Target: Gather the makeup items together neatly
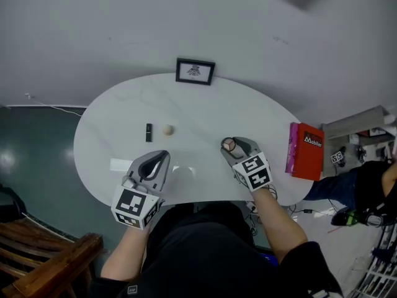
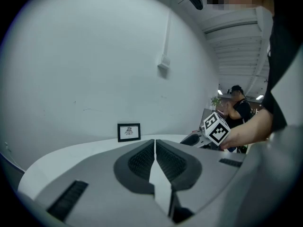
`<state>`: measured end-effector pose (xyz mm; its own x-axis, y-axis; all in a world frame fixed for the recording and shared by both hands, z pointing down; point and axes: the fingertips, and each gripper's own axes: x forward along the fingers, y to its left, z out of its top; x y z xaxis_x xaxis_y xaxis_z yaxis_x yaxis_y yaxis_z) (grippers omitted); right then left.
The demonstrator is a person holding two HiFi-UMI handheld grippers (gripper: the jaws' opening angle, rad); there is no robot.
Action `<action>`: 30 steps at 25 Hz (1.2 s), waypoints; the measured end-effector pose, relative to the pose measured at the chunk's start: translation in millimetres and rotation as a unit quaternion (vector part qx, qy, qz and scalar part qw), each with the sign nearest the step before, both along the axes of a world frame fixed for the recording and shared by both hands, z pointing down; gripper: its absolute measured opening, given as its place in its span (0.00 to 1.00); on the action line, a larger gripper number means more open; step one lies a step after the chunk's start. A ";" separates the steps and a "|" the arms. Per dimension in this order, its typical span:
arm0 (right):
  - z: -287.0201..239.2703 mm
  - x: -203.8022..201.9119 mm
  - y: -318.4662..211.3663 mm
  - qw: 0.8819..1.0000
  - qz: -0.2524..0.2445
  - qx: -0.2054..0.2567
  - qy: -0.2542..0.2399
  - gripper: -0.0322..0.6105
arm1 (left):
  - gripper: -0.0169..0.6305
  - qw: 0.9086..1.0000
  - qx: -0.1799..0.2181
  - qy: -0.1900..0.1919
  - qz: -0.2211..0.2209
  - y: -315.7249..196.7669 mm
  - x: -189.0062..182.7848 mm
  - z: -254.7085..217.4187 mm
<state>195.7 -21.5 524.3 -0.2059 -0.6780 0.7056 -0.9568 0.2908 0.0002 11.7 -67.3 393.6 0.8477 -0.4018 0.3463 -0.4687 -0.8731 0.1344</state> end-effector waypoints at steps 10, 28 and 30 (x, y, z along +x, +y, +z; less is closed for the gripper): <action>-19.0 -79.9 -49.1 0.997 -0.072 0.015 -0.016 0.38 | 0.06 0.999 0.001 0.009 -0.047 -16.5 -45.9 1.5; 35.7 -107.5 -98.6 0.989 -0.143 -0.024 -0.018 0.38 | 0.06 0.993 -0.034 -0.012 -0.115 -46.8 -63.1 35.3; 48.0 -107.0 -105.5 0.989 -0.144 -0.028 -0.017 0.38 | 0.06 0.992 -0.040 -0.019 -0.116 -46.8 -64.3 42.8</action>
